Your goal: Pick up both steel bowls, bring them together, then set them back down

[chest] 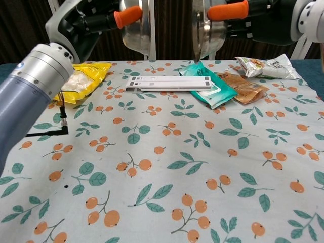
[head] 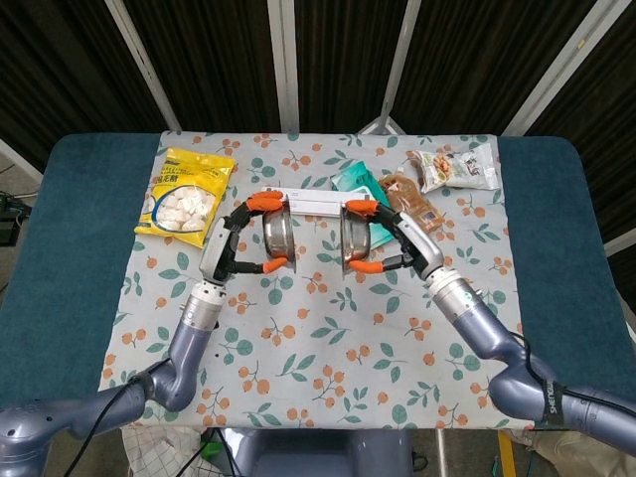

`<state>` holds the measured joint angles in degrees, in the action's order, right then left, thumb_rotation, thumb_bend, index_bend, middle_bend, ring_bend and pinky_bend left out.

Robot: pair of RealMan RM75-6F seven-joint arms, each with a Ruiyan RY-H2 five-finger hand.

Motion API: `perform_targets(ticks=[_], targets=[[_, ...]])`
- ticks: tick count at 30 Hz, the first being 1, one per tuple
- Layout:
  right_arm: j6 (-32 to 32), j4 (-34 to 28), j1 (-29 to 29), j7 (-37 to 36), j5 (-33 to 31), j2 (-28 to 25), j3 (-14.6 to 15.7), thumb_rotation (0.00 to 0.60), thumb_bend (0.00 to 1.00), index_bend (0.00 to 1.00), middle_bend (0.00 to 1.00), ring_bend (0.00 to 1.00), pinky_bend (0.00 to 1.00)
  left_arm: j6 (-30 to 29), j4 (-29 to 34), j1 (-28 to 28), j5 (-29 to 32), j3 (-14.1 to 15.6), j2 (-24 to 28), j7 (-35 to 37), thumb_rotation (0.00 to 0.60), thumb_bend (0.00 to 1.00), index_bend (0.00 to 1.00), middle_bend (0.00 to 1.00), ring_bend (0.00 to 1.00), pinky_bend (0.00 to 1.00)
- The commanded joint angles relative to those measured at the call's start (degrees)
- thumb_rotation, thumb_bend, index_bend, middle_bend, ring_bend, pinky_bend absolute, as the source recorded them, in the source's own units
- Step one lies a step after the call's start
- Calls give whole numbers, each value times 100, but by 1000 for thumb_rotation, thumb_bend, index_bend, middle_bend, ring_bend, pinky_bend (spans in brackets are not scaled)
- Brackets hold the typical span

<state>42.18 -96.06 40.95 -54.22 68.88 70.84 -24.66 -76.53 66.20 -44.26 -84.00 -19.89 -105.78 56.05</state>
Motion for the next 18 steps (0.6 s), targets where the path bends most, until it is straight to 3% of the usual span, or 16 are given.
perform_targets(ticks=[1, 5, 10, 13, 18], targets=[[24, 241, -51, 280, 198, -160, 120, 600, 127, 413, 328, 377, 87, 248, 385, 125, 57, 93, 573, -742, 600, 6, 427, 217, 172, 403], [174, 585, -52, 1108, 404, -267, 351, 600, 127, 416, 327, 377, 87, 613, 857, 232, 321, 176, 1141, -1853, 600, 6, 422, 268, 173, 406], [268, 957, -9, 2499, 371, -281, 695, 600, 133, 422, 328, 377, 87, 1408, 2017, 409, 1758, 108, 1950, -3853, 600, 11, 399, 309, 182, 417], [280, 1098, 52, 3175, 208, -130, 845, 600, 132, 422, 328, 377, 87, 1452, 2442, 387, 2536, 9, 2140, -4843, 600, 11, 406, 310, 183, 417], [463, 1386, 167, 4487, 113, 211, 1108, 600, 133, 422, 328, 377, 87, 1283, 2577, 345, 3353, -5, 2068, -5836, 600, 11, 411, 312, 183, 417]])
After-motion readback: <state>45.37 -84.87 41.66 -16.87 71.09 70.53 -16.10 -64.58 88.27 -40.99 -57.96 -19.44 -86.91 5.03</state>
